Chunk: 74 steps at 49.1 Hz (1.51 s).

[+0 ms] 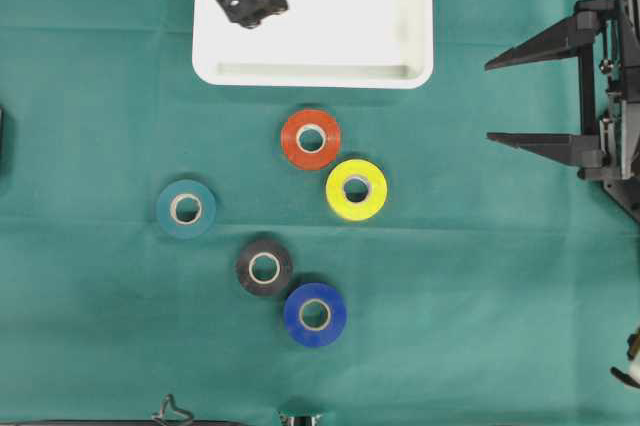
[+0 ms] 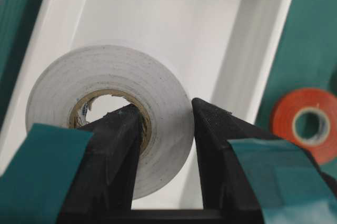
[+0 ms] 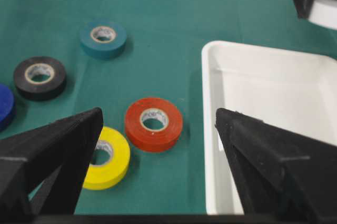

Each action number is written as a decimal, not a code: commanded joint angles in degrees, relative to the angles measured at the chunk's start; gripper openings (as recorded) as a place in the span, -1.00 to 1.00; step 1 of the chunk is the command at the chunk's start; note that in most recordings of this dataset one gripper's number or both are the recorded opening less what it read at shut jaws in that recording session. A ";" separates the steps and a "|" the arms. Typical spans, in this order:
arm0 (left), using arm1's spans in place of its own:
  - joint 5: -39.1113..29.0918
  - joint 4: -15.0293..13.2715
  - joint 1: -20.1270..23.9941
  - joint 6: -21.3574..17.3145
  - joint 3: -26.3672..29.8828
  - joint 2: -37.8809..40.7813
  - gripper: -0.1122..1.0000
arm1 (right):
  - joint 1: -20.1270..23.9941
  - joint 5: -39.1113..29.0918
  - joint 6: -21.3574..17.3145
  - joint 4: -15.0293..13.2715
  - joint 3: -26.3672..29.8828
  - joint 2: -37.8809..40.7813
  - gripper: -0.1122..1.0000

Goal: Pick up the tape from a random location and place it into the white case.
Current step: 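Lift the white tape and carry it over the white tray, then lower the white tape into the tray and open the left gripper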

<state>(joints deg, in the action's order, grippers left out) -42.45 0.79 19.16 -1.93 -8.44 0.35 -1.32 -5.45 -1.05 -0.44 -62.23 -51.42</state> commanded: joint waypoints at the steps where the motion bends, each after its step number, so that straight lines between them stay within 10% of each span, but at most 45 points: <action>1: 0.44 0.00 -0.53 -0.09 4.39 0.79 -0.36 | 0.00 0.35 0.09 0.00 1.58 0.26 0.84; 74: 4.39 0.09 -0.62 0.00 1.76 9.58 -0.36 | 0.00 0.09 0.09 0.00 1.49 0.88 0.84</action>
<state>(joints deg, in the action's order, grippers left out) -39.90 0.79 18.46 -1.93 -6.77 10.37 -1.32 -5.54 -1.05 -0.44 -62.14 -50.98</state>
